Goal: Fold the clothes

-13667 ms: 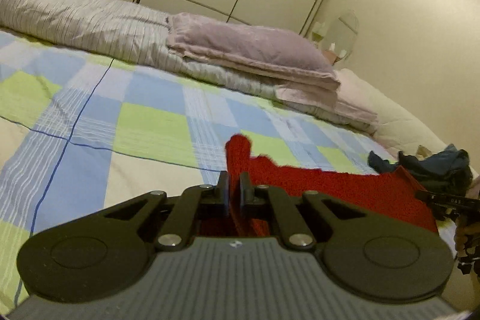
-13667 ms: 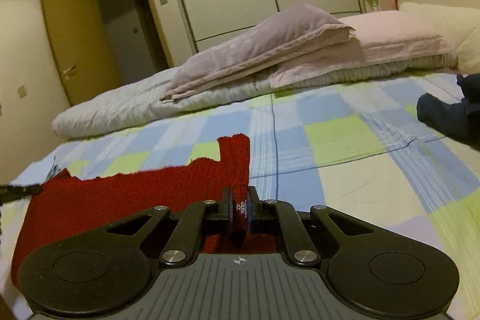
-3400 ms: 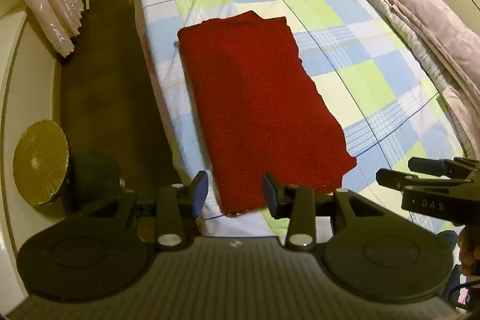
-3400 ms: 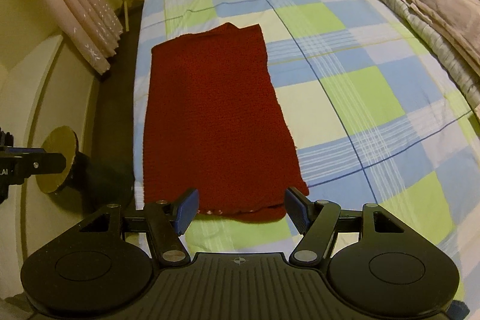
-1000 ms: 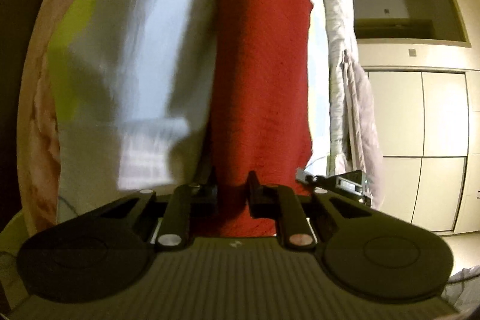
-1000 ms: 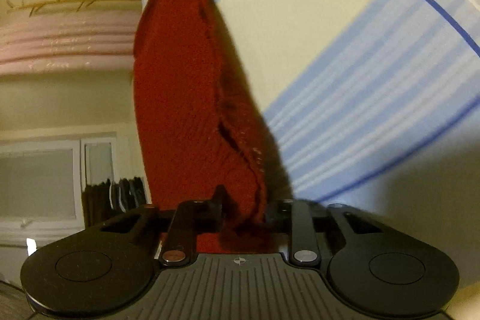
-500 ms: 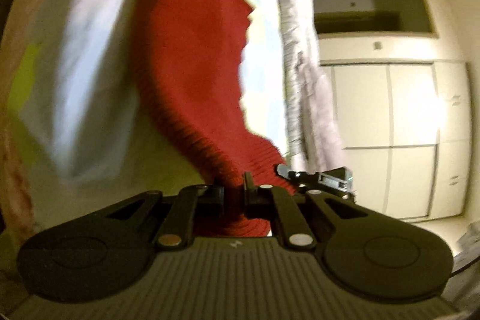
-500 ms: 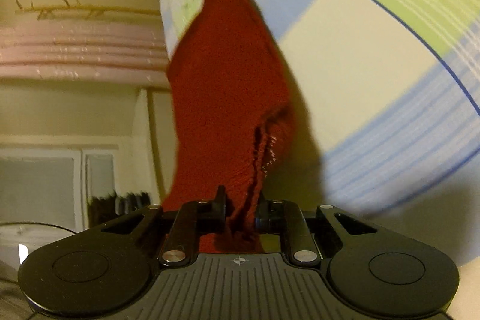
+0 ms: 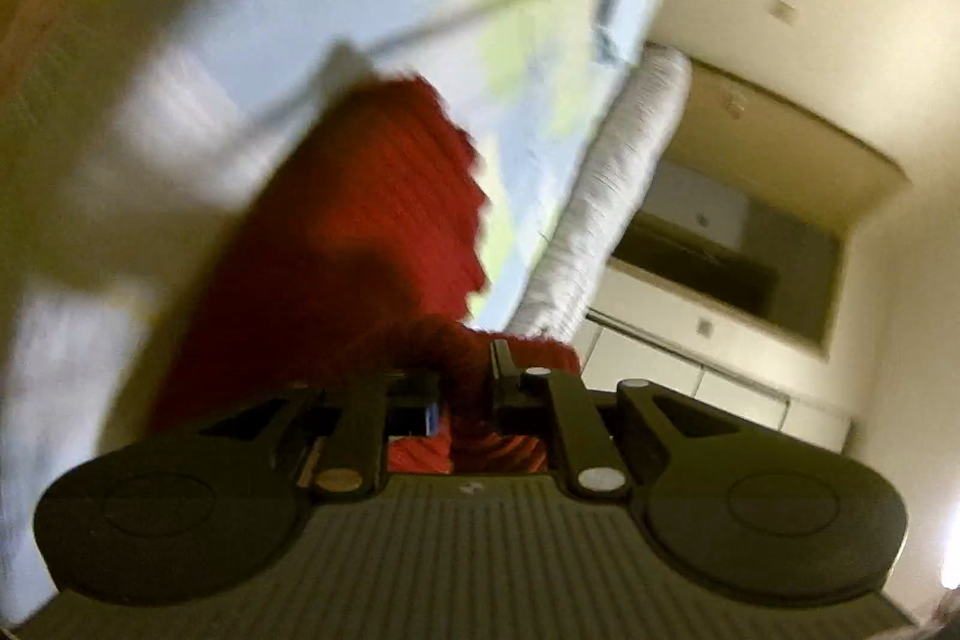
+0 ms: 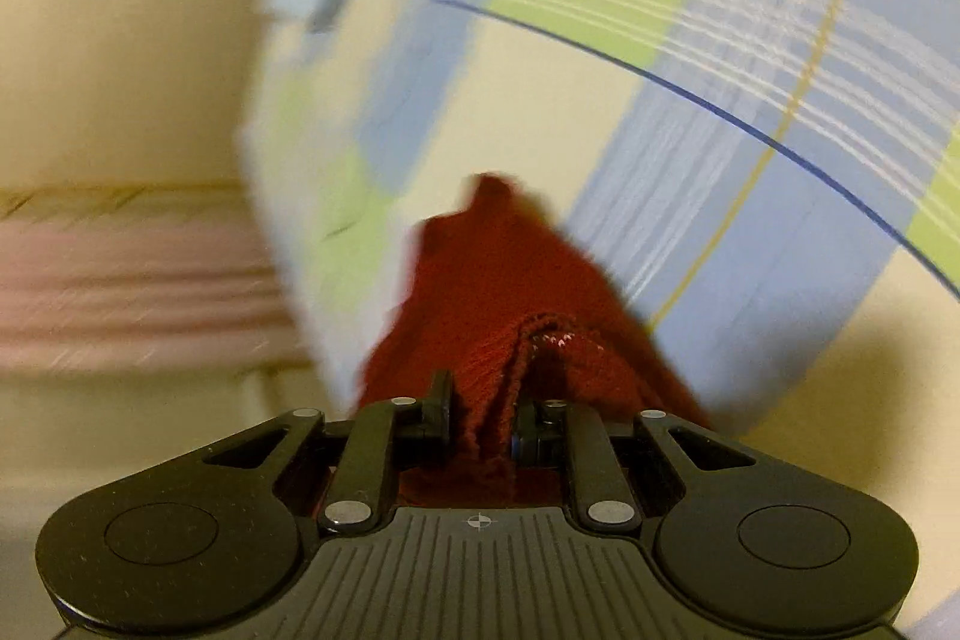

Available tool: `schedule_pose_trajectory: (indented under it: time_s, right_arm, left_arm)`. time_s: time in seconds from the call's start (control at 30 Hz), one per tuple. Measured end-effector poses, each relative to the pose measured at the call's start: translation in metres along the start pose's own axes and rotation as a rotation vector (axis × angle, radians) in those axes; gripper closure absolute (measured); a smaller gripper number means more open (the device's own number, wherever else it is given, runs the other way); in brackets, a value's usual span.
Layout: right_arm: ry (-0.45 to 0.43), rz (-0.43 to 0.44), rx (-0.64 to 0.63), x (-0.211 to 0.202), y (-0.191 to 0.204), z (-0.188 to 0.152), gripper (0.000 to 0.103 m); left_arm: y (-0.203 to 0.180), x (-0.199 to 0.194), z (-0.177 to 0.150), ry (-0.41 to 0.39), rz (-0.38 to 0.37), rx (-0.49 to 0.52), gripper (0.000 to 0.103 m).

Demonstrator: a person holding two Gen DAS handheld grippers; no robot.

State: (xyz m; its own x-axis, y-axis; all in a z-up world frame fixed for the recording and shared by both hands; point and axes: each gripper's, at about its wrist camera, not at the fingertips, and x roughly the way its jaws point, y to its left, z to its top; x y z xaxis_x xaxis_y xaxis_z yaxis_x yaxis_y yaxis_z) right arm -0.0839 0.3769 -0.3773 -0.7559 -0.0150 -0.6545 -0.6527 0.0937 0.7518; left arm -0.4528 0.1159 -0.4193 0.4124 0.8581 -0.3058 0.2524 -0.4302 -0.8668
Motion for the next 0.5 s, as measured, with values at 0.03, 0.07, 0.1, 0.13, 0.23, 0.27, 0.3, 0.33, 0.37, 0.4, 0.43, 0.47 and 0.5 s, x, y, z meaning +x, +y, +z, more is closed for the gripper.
schedule_pose_trajectory:
  time_s: [0.03,0.07,0.1,0.13,0.23,0.27,0.3,0.33,0.37,0.4,0.43,0.47,0.5]
  right_arm:
    - [-0.005,-0.022,0.038,0.01,-0.006,0.003,0.08]
    - [-0.012,-0.041,0.074,0.019,-0.012,0.005,0.078]
    - [-0.027,-0.04,0.098,0.024,-0.013,0.006,0.074]
    - [-0.041,-0.032,0.112,0.024,-0.013,0.008,0.069]
    - [-0.094,0.011,0.154,0.024,-0.012,0.01,0.054]
    - [-0.113,0.029,0.169,0.02,-0.013,0.008,0.049]
    - [-0.142,0.052,0.182,0.014,-0.014,0.006,0.039]
    - [-0.174,0.069,0.186,0.008,-0.012,0.007,0.032]
    - [-0.222,0.08,0.181,-0.001,-0.009,0.005,0.032]
    - [-0.261,0.083,0.164,-0.009,-0.006,0.006,0.032]
    - [-0.298,0.087,0.146,-0.016,-0.003,0.006,0.032]
    - [-0.318,0.09,0.113,-0.023,0.001,0.006,0.032]
    - [-0.327,0.084,0.06,-0.028,0.005,0.006,0.032]
  left_arm:
    - [0.0,0.004,0.011,0.009,0.016,-0.02,0.091]
    - [-0.003,0.006,0.019,0.03,0.03,-0.021,0.09]
    - [-0.008,0.008,0.025,0.056,0.034,-0.016,0.088]
    - [-0.012,0.01,0.032,0.082,0.037,-0.009,0.085]
    - [-0.023,0.017,0.046,0.14,0.019,0.004,0.075]
    - [-0.025,0.019,0.05,0.153,0.007,0.006,0.071]
    - [-0.027,0.018,0.053,0.15,-0.017,0.007,0.064]
    - [-0.03,0.014,0.055,0.131,-0.042,0.006,0.049]
    - [-0.032,0.01,0.056,0.098,-0.073,0.004,0.042]
    - [-0.034,0.007,0.058,0.067,-0.102,0.004,0.04]
    - [-0.037,0.003,0.06,0.036,-0.131,0.004,0.04]
    - [-0.04,0.0,0.061,0.007,-0.145,0.018,0.04]
    - [-0.048,-0.003,0.06,-0.018,-0.112,0.075,0.04]
